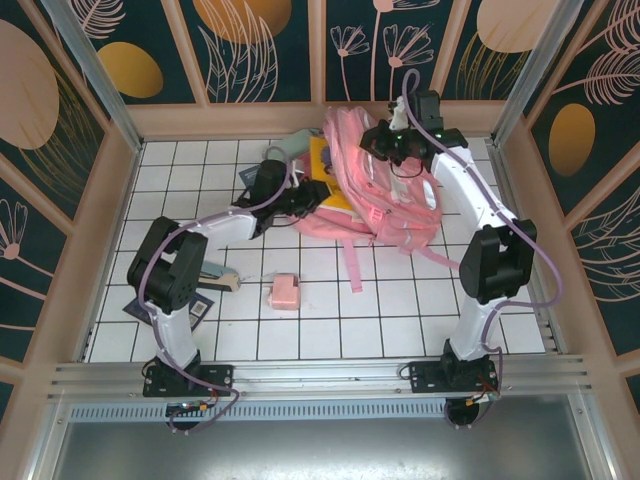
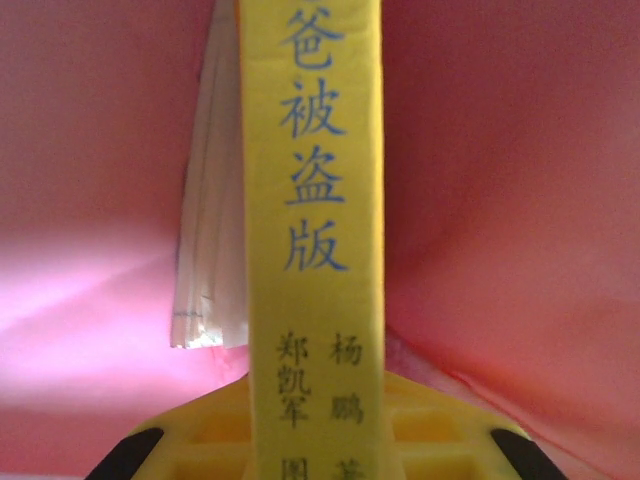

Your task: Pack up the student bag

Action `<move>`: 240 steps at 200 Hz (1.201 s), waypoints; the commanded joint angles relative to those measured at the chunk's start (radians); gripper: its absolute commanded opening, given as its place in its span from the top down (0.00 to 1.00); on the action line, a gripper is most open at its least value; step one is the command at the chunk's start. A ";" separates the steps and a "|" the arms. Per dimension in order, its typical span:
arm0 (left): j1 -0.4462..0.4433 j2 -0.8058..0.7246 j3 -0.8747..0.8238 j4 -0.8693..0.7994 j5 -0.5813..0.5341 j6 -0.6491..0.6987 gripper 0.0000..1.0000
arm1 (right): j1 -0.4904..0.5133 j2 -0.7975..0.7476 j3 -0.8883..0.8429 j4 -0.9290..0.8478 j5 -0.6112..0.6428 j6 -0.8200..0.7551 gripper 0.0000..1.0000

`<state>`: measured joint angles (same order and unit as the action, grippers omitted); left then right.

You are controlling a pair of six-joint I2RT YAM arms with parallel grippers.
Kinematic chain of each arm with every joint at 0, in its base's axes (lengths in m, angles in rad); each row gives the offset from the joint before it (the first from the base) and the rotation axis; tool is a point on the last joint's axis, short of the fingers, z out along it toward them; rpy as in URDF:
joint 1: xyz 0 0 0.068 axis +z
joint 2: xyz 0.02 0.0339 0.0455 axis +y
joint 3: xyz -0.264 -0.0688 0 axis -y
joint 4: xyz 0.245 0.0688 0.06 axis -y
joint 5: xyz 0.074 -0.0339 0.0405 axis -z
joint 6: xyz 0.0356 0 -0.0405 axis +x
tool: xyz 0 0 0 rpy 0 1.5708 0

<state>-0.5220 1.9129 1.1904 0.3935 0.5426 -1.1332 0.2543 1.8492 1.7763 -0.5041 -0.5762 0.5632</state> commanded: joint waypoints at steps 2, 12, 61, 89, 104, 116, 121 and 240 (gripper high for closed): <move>-0.050 0.050 0.089 0.119 -0.051 -0.021 1.00 | -0.028 -0.016 0.060 0.120 -0.118 -0.020 1.00; -0.069 0.079 0.124 0.095 -0.071 -0.013 1.00 | -0.033 -0.016 0.056 0.125 -0.134 -0.020 1.00; -0.113 0.222 0.296 -0.023 -0.137 0.040 1.00 | -0.039 -0.019 0.048 0.140 -0.169 -0.009 1.00; -0.125 0.294 0.391 -0.095 -0.162 0.063 1.00 | -0.038 -0.021 0.046 0.142 -0.174 -0.003 1.00; -0.130 0.311 0.419 -0.127 -0.176 0.079 1.00 | -0.037 -0.024 0.043 0.138 -0.172 -0.004 1.00; -0.131 0.308 0.416 -0.125 -0.172 0.080 1.00 | -0.039 -0.027 0.043 0.129 -0.168 -0.011 1.00; -0.131 0.300 0.410 -0.128 -0.171 0.084 1.00 | -0.038 -0.028 0.044 0.126 -0.165 -0.013 1.00; -0.154 0.387 0.513 -0.268 -0.110 0.197 1.00 | -0.067 -0.038 0.024 0.120 -0.182 -0.028 1.00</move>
<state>-0.6441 2.2246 1.6260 0.1719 0.3916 -1.0088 0.1974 1.8492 1.7714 -0.4965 -0.7048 0.5568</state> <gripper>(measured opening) 0.172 0.066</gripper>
